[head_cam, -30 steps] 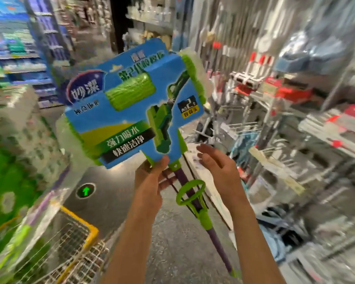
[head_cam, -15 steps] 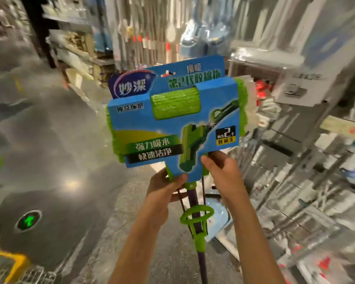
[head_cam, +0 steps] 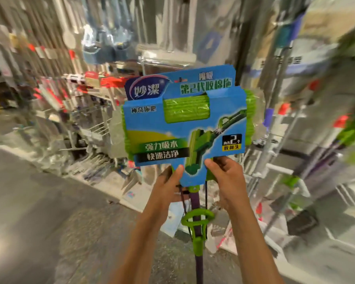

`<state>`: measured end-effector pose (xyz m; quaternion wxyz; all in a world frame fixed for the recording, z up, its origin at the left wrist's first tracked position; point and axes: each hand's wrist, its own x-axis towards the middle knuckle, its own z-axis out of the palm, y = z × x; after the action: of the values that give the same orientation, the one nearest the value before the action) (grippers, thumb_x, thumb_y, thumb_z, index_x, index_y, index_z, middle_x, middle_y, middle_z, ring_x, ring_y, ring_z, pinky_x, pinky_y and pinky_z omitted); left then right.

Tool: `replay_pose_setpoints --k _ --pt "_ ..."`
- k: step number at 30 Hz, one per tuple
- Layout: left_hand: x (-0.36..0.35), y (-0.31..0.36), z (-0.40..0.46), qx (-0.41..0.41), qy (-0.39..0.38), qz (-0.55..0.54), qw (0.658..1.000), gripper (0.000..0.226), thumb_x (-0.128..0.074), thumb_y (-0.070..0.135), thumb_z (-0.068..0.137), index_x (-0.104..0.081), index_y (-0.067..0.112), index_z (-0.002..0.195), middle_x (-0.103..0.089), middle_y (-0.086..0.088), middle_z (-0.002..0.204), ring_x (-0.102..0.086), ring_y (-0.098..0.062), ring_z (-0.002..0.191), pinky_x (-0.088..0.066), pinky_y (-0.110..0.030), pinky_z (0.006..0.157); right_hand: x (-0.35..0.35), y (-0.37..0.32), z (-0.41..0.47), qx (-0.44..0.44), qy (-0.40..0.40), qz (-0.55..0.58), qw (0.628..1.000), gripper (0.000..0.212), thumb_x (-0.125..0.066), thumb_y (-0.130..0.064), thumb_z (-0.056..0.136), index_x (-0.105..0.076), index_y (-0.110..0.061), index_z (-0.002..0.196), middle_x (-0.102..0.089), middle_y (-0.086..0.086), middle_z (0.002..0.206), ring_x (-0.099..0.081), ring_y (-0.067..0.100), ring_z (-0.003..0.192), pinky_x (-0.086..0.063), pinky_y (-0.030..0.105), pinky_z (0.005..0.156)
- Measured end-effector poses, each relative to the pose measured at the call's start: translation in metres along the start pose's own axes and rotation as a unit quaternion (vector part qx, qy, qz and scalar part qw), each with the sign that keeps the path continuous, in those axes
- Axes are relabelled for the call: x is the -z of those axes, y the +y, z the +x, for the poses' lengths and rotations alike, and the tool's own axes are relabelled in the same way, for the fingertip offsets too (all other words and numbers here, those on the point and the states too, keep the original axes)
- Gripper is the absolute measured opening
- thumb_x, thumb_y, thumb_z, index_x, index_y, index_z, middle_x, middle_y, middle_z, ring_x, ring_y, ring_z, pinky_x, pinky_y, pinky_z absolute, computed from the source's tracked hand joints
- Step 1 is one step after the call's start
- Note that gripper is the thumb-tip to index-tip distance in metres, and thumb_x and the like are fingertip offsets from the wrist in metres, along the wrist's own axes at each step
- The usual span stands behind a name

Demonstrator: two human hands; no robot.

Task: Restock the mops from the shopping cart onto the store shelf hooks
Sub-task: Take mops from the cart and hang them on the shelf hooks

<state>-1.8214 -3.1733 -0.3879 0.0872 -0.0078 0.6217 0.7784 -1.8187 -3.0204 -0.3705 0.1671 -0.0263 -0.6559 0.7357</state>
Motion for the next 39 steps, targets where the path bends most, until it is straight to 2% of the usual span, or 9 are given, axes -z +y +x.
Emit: replay_pose_setpoints --k 4,8,11,16,20,25,29,31,39 --pt "-0.015 0.002 -0.003 -0.058 -0.012 0.028 0.998 0.011 -0.059 0.027 0.099 -0.064 0.021 0.106 -0.076 0.008 0.095 -0.074 -0.015 0.096 -0.063 -0.040 0.074 0.014 -0.003 -0.015 -0.002 0.083 0.004 0.997 0.016 -0.071 -0.004 0.088 -0.073 -0.019 0.095 -0.078 -0.006 0.090 -0.072 0.013 0.089 -0.056 0.032 0.083" --pt "-0.022 -0.003 -0.011 -0.064 -0.039 0.037 0.997 0.012 -0.060 0.026 0.099 -0.068 0.021 0.105 -0.076 0.003 0.101 -0.072 -0.016 0.101 -0.061 -0.043 0.081 0.024 -0.004 -0.041 -0.011 0.147 0.006 0.989 0.014 -0.070 -0.001 0.088 -0.073 -0.014 0.094 -0.078 -0.002 0.089 -0.072 0.014 0.087 -0.055 0.030 0.079" --pt "-0.029 -0.009 -0.022 -0.059 -0.081 0.036 0.994 0.010 -0.059 0.024 0.098 -0.069 0.025 0.098 -0.076 0.008 0.094 -0.072 -0.013 0.097 -0.061 -0.034 0.073 0.034 -0.003 -0.065 -0.014 0.188 -0.006 0.982 0.013 -0.071 -0.003 0.088 -0.073 -0.016 0.092 -0.077 -0.002 0.088 -0.071 0.015 0.087 -0.055 0.027 0.078" --pt "-0.050 -0.020 -0.040 -0.052 -0.141 0.047 0.988 0.016 -0.067 0.041 0.084 -0.075 0.030 0.092 -0.076 -0.002 0.098 -0.072 -0.025 0.099 -0.055 -0.061 0.090 0.058 -0.007 -0.105 -0.008 0.261 0.000 0.965 0.011 -0.070 -0.004 0.089 -0.073 -0.012 0.096 -0.077 -0.001 0.091 -0.071 0.015 0.091 -0.055 0.025 0.079" --pt "-0.079 -0.023 -0.054 -0.049 -0.165 0.042 0.984 0.010 -0.067 0.031 0.090 -0.071 0.022 0.092 -0.076 0.005 0.090 -0.072 -0.013 0.090 -0.058 -0.050 0.083 0.080 -0.020 -0.124 -0.002 0.293 -0.005 0.956 0.011 -0.069 -0.008 0.090 -0.073 -0.016 0.097 -0.077 -0.002 0.094 -0.070 0.016 0.096 -0.057 0.028 0.080" --pt "-0.119 -0.009 -0.063 -0.071 -0.189 0.064 0.977 0.013 -0.064 0.026 0.096 -0.066 0.020 0.085 -0.071 0.014 0.074 -0.068 -0.001 0.074 -0.055 -0.032 0.071 0.109 -0.047 -0.130 0.028 0.311 -0.014 0.950 0.011 -0.069 -0.010 0.091 -0.074 -0.018 0.096 -0.077 0.000 0.097 -0.071 0.017 0.098 -0.056 0.032 0.089" --pt "-0.152 0.000 -0.064 -0.081 -0.192 0.067 0.976 0.012 -0.068 0.030 0.095 -0.073 0.022 0.088 -0.076 0.000 0.089 -0.073 -0.024 0.091 -0.058 -0.056 0.085 0.139 -0.067 -0.122 0.047 0.303 -0.012 0.952 0.010 -0.067 -0.012 0.093 -0.073 -0.018 0.098 -0.077 -0.004 0.095 -0.071 0.011 0.095 -0.055 0.026 0.083" --pt "-0.173 0.003 -0.065 -0.084 -0.183 0.066 0.977 0.011 -0.069 0.033 0.093 -0.074 0.025 0.086 -0.076 -0.001 0.089 -0.073 -0.026 0.091 -0.057 -0.060 0.086 0.156 -0.079 -0.117 0.061 0.287 -0.026 0.956 0.009 -0.065 -0.012 0.094 -0.072 -0.018 0.095 -0.076 -0.008 0.089 -0.071 0.006 0.090 -0.055 0.021 0.078" --pt "-0.259 0.011 -0.065 -0.125 -0.158 0.066 0.977 0.034 -0.072 0.054 0.080 -0.068 0.020 0.081 -0.073 0.005 0.076 -0.071 -0.020 0.080 -0.055 -0.040 0.070 0.234 -0.110 -0.086 0.088 0.245 -0.062 0.963 0.014 -0.059 -0.013 0.099 -0.069 -0.021 0.094 -0.075 -0.018 0.086 -0.068 -0.004 0.083 -0.051 0.012 0.070"
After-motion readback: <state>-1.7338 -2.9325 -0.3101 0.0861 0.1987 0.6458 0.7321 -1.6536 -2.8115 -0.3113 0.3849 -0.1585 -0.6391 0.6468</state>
